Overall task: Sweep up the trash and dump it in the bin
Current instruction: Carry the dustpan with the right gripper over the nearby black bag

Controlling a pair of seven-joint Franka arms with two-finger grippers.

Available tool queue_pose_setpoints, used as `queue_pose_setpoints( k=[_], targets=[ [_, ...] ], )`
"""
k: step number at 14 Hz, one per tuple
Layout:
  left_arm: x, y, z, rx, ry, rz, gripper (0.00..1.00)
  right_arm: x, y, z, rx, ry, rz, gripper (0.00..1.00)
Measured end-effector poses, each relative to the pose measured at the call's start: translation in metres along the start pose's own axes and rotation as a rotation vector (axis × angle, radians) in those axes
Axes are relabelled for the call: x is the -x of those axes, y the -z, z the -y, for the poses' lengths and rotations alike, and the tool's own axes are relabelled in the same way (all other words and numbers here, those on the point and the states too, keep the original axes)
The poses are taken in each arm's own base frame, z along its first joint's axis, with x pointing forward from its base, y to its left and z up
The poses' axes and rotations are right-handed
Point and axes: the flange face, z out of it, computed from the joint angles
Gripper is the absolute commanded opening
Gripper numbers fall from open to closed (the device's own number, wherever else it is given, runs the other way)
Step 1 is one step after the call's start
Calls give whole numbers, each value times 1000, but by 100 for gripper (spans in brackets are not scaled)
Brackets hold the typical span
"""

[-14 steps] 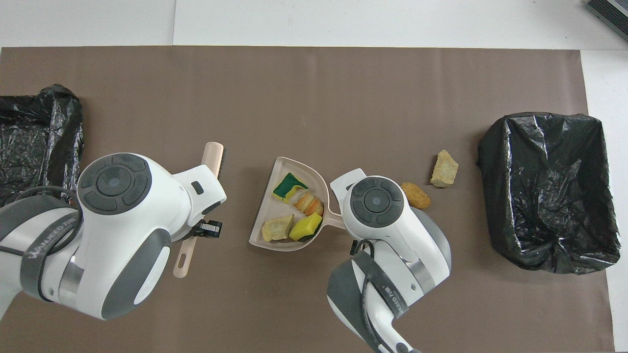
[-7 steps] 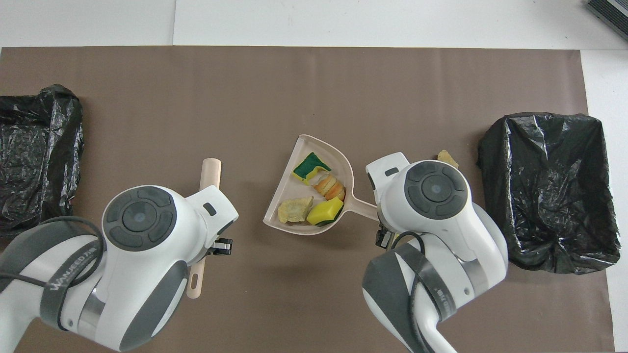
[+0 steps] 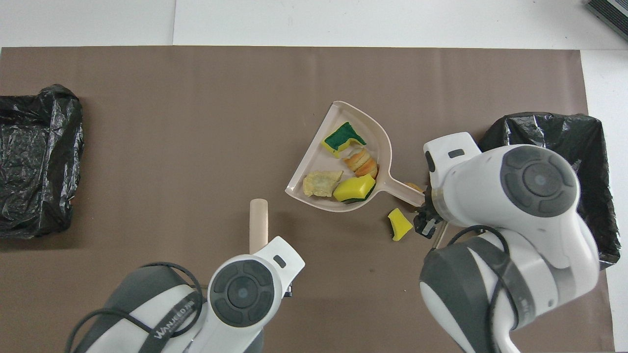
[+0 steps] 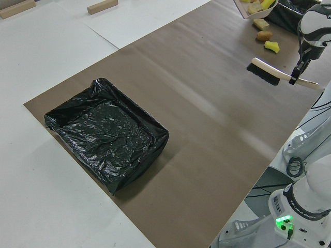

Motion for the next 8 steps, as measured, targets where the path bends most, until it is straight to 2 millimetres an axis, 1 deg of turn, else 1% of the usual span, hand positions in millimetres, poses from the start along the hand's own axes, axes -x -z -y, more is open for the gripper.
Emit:
queue_pose_setpoints(
  k=[2, 3, 5, 6, 7, 8],
  targets=[
    [20, -14, -5, 8, 5, 5, 0, 38, 3, -36, -54, -51, -29, 0],
    [24, -18, -6, 11, 4, 10, 0, 61, 2, -55, -66, -61, -44, 0],
    [25, -23, -4, 11, 8, 16, 0, 110, 1, -91, -72, -84, -55, 0],
    [25, -27, -3, 7, 10, 21, 1, 132, 0, -104, -77, -94, -53, 0],
    [24, -29, -3, 5, 11, 24, 12, 153, 2, -114, -82, -91, -48, 0],
    [24, -29, -3, 7, 11, 23, 28, 177, 6, -126, -73, -75, -37, 0]
  ],
)
